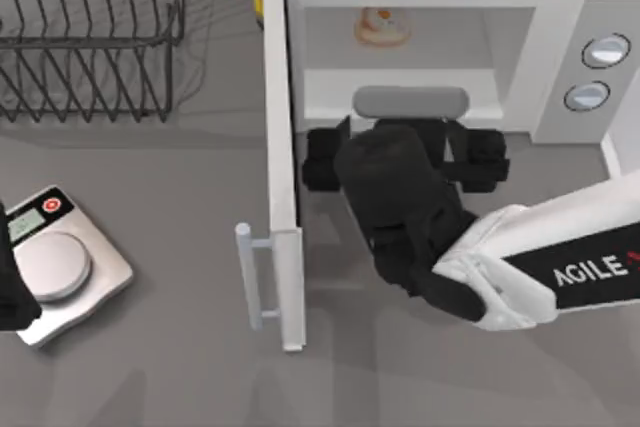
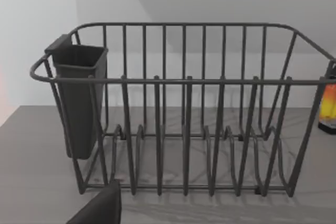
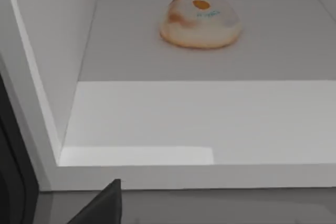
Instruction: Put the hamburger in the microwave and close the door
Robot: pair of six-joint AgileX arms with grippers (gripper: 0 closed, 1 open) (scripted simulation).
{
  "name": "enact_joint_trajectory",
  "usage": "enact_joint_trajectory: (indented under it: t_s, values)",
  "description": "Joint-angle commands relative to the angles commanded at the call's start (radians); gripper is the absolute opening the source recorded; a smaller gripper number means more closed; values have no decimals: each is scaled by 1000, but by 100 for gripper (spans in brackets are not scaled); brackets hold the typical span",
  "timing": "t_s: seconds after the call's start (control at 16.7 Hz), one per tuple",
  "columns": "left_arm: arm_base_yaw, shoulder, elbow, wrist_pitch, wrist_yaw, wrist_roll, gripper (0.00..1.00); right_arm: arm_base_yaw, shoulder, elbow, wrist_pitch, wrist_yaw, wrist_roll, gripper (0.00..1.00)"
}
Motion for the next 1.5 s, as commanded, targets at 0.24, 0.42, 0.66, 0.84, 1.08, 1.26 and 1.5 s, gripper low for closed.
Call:
enact_joint_trajectory:
  t_s: [0.24, 0.42, 0.66, 0.84, 1.08, 1.26, 1.5]
  values:
    - [0, 0, 0, 0, 0, 0, 100, 1, -126, 46, -190, -4, -1, 100]
    - [0, 0, 0, 0, 0, 0, 100, 1, -162, 60, -228, -4, -1, 100]
    - [0, 0, 0, 0, 0, 0, 100, 1, -159, 58, -225, -4, -1, 100]
    - [0, 0, 0, 0, 0, 0, 100, -25, -209, 27, -232, -34, -14, 100]
    - [0, 0, 0, 0, 0, 0, 100, -123, -414, -88, -266, -132, -57, 100]
    - [0, 0, 0, 0, 0, 0, 100, -231, -670, -224, -315, -237, -102, 100]
    - [0, 0, 0, 0, 0, 0, 100, -399, -1106, -449, -404, -404, -175, 100]
